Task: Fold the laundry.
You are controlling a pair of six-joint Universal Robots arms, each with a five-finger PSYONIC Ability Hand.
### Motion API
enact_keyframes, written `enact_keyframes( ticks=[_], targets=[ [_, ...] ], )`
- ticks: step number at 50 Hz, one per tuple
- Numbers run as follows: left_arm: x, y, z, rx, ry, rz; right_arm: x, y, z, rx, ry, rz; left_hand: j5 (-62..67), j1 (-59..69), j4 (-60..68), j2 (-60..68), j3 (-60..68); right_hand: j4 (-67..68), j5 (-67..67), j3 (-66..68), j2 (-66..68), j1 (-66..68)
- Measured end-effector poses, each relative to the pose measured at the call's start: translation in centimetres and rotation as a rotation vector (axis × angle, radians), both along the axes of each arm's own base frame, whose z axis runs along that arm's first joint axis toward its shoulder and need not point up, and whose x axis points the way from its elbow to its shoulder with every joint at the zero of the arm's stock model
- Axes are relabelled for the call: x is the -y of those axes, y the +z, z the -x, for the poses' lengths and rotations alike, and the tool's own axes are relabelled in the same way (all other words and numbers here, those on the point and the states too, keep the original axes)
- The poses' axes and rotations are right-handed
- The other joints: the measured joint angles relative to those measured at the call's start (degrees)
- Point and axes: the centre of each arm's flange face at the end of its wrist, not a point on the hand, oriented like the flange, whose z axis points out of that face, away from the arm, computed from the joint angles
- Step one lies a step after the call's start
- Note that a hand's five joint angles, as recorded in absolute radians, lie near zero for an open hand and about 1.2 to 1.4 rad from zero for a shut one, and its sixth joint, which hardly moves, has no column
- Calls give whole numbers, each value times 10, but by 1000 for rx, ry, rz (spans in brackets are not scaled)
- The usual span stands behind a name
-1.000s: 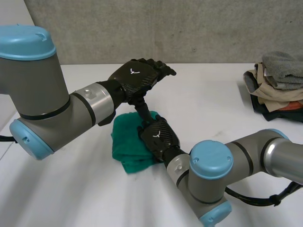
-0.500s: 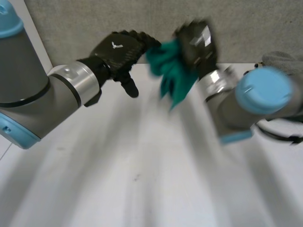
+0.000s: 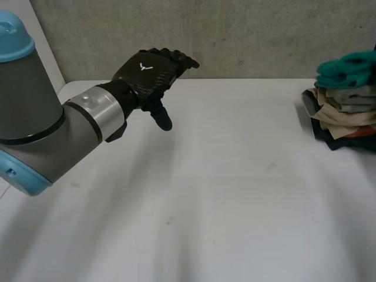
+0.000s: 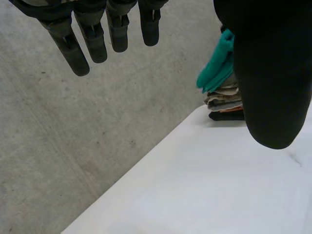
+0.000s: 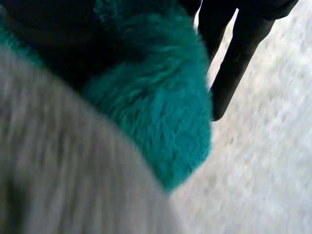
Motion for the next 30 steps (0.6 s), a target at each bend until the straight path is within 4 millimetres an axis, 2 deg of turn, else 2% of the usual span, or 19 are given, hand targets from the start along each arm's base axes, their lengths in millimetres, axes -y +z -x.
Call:
enact_keyframes(
  ticks=[3, 6, 9, 12, 14, 17, 20, 26, 30],
  targets=[
    [-2, -2, 2, 3, -6, -5, -3, -17, 16, 2, -17, -59, 0, 0, 0, 0, 0, -3, 3, 0, 0, 0],
    [-4, -3, 3, 4, -12, -7, -8, -20, 27, 5, -35, -86, 0, 0, 0, 0, 0, -23, 3, -9, -2, 0],
    [-5, -2, 5, 3, -18, -5, -14, -13, 32, 5, -46, -89, 0, 0, 0, 0, 0, -49, 0, -33, -2, 0],
    [-8, -1, 6, 1, -25, 0, -20, -1, 32, 5, -51, -86, 0, 0, 0, 0, 0, -193, -149, -186, -172, -121],
    [-11, 1, 8, -2, -32, 3, -25, 9, 30, 8, -53, -92, 0, 0, 0, 0, 0, -334, -297, -321, -312, -253],
    [-16, 3, 12, -5, -48, 7, -31, 19, 28, 15, -55, -117, 0, 0, 0, 0, 0, -377, -348, -359, -348, -282],
    [-25, 5, 17, -10, -73, 11, -38, 26, 27, 26, -61, -167, 0, 0, -1, 0, 0, -468, -439, -447, -434, -371],
    [-42, 13, 24, -23, -117, 24, -56, 36, 32, 44, -90, -284, 0, -2, -1, 0, 0, -547, -514, -533, -514, -449],
    [-54, 21, 26, -37, -144, 40, -75, 45, 48, 48, -147, -395, 0, -2, -1, 0, 0, -565, -518, -550, -537, -465]
  ],
)
